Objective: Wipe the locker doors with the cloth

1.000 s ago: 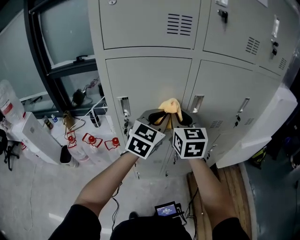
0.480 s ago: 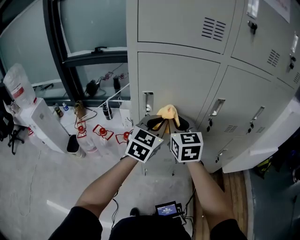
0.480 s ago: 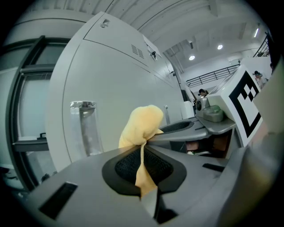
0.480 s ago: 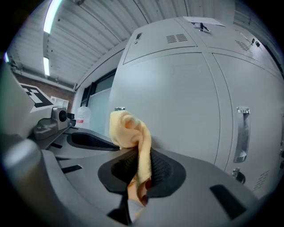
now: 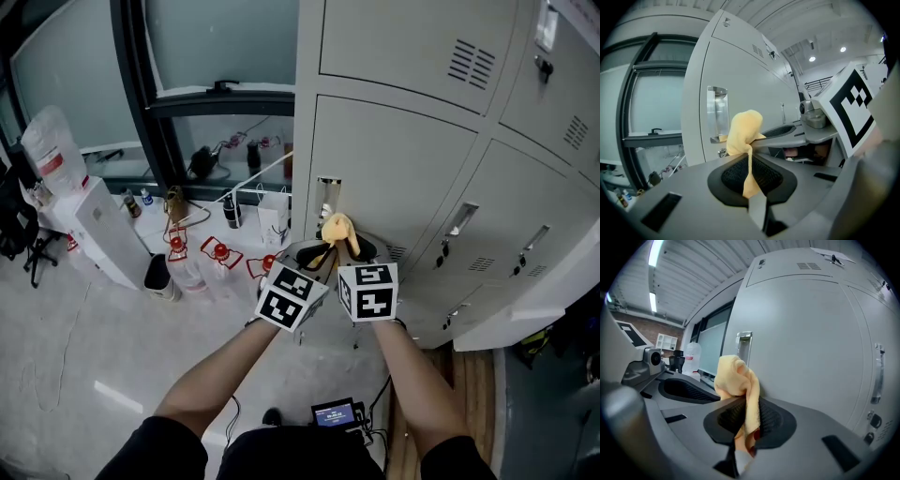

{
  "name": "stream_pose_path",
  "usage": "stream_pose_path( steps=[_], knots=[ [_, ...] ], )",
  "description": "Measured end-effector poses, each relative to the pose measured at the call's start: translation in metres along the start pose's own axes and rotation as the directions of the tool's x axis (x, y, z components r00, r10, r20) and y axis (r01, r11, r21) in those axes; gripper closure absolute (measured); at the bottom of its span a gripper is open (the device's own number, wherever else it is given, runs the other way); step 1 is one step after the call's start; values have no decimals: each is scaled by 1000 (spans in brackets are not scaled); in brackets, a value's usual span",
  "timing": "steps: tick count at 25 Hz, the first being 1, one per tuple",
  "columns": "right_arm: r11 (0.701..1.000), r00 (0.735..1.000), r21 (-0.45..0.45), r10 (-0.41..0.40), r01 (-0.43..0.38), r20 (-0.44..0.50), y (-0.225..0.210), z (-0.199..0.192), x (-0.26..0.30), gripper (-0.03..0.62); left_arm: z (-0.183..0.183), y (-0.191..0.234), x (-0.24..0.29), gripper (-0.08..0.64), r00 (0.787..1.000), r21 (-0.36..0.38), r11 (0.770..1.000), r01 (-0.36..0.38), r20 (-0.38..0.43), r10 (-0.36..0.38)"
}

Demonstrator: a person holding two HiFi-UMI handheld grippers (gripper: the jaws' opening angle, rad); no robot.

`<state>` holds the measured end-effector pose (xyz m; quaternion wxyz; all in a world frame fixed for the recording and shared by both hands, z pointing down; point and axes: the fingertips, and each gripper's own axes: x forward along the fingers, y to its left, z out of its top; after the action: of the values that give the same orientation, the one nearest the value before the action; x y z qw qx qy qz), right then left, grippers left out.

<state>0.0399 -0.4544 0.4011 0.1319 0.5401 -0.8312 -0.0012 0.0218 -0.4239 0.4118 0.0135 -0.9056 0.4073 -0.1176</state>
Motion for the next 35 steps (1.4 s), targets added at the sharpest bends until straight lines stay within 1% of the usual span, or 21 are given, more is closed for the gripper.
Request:
stream_pose_path(
  steps=[5,9,22,28,35],
  knots=[
    [1000,1000,17,-10,10,-13,5,-2,11,520,-5,10,-2,528,1000,-11,1000,-14,0,14],
    [999,1000,32,-10,10,-17,5,-2,17,520,-6,13,-1,528,1000,-5,1000,-13,-5,13],
    [999,1000,35,-23,23,-13,3,-3,18,520,-7,13,1,528,1000,7,1000,-16,-13,16],
    [998,999,33,-48,48,-8,-5,-5,12,520,-4,5,5,528,1000,26,1000,-14,-14,14],
    [995,996,44,-85,86,-15,-32,-13,-1,520,1,-17,23,528,1000,35,999,15,-11,-15]
  ],
)
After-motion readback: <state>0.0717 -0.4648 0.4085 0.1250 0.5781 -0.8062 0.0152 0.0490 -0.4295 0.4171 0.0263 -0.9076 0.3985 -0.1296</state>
